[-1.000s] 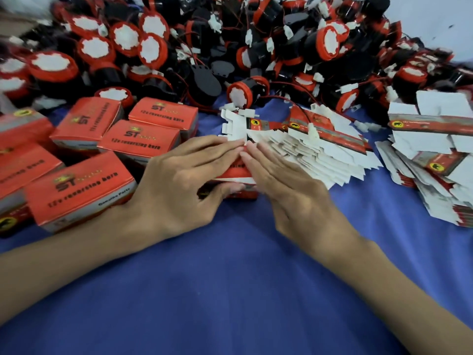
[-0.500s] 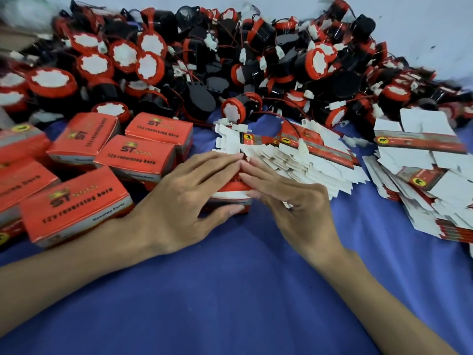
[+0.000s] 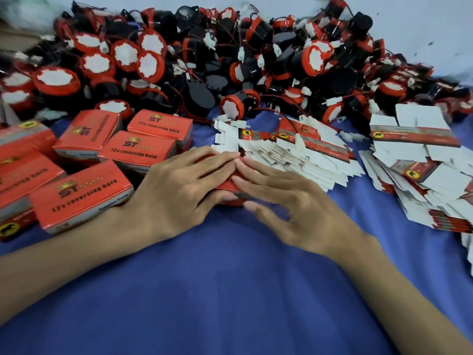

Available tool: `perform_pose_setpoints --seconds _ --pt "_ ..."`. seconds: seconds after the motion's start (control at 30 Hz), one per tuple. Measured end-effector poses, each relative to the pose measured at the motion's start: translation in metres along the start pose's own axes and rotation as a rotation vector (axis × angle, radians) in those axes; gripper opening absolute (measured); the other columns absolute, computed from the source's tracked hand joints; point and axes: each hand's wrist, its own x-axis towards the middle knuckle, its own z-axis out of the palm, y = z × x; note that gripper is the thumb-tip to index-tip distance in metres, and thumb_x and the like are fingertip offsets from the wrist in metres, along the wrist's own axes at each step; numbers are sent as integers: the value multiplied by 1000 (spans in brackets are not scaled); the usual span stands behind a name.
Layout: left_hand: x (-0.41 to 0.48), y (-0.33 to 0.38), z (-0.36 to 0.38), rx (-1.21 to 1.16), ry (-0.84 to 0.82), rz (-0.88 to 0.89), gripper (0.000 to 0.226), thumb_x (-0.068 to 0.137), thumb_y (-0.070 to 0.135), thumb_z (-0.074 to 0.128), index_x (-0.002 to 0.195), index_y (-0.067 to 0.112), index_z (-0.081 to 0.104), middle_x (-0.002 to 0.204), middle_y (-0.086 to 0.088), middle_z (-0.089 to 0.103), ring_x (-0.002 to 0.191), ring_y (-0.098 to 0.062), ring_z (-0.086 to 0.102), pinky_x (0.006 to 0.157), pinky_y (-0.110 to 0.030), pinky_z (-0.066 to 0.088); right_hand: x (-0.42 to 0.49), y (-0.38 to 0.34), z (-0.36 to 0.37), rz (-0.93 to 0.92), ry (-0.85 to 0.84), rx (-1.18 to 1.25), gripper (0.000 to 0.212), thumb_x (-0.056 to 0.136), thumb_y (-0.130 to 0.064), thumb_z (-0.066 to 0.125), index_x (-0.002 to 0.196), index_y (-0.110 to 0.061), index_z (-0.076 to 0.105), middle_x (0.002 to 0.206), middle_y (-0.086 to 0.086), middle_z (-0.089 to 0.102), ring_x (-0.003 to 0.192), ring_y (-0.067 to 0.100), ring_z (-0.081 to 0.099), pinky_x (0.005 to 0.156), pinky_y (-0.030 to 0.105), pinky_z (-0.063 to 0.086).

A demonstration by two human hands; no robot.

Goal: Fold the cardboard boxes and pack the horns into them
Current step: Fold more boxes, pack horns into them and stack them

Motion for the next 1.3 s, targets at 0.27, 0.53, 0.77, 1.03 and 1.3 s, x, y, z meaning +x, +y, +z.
perform_pose_setpoints --seconds 0.27,0.53,0.77,1.03,1.3 --pt "15 -22 -2 375 -175 -180 36 96 24 53 131 18 59 120 -17 59 99 -39 58 98 -74 27 -29 74 -49 812 -169 -302 65 94 -39 55 150 -16 29 150 14 39 138 35 33 107 41 30" --pt "34 -14 -2 291 -350 -186 40 64 -4 67 101 8 71 120 -13 61 115 -35 54 106 -58 32 -28 77 -48 567 -23 -511 28 97 -23 52 98 -1 71 73 25 66 72 46 59 60 40 40" --pt "48 -1 0 241 -276 -284 52 82 43 38 97 6 72 99 -10 63 99 -30 54 89 -41 44 -8 43 -62 466 937 -465 27 97 -3 42 75 9 51 54 7 36 50 18 30 54 27 7" --pt "60 13 16 -1550 -27 -845 25 86 36 64 110 28 60 102 13 73 96 -6 69 74 -27 59 5 21 -14 825 526 758 18 102 -17 44 87 -15 54 75 6 64 64 17 64 57 37 59" --pt "40 11 32 -1535 -53 -777 32 76 22 65 105 35 64 108 15 71 107 -10 66 86 -32 56 2 29 3 847 420 717 24 98 -14 54 111 -33 57 95 -1 71 84 21 72 62 36 59"
